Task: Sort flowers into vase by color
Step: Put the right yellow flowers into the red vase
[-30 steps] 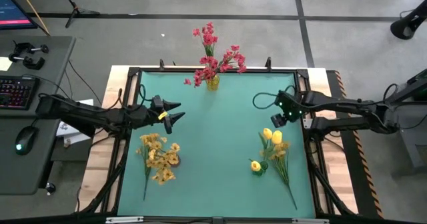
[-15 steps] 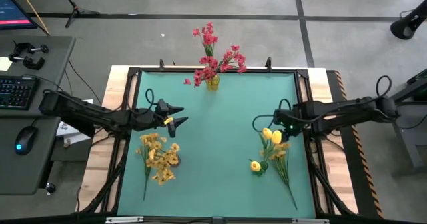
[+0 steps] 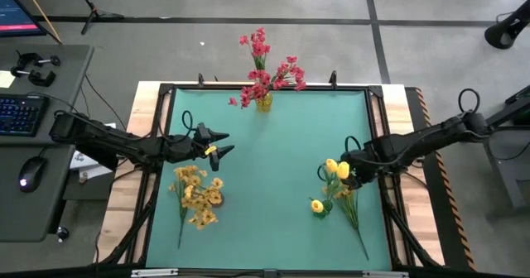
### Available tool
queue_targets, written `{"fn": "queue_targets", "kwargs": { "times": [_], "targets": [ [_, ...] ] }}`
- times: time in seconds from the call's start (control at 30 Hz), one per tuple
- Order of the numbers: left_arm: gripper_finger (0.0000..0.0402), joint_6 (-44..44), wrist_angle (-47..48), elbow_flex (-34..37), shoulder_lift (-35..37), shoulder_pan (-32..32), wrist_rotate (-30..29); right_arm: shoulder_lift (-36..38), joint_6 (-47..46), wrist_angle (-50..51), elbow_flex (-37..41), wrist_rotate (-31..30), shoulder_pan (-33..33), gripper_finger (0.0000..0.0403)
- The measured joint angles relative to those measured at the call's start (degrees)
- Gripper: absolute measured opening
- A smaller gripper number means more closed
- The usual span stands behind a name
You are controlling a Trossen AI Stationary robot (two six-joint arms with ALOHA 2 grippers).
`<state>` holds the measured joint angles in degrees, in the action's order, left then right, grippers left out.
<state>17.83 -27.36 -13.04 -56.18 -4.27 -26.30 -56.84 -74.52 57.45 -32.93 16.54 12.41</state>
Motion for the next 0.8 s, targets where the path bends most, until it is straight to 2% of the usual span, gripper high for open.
{"fn": "queue_targets", "kwargs": {
  "times": [0.4, 0.6, 0.8],
  "targets": [
    [0.0239, -0.1, 0.0, 0.0, 0.0, 0.0, -0.1, -0.8, -12.1, -6.3, 0.0, -3.0, 11.6, 0.0229],
    [0.0239, -0.1, 0.0, 0.0, 0.0, 0.0, -0.1, -4.6, -15.7, -7.4, 0.0, -3.0, 15.7, 0.0229],
    [0.0239, 0.0, 0.0, 0.0, 0.0, 0.0, -0.1, -9.7, -15.7, -12.0, 0.0, -2.9, 16.8, 0.0229]
  ]
}}
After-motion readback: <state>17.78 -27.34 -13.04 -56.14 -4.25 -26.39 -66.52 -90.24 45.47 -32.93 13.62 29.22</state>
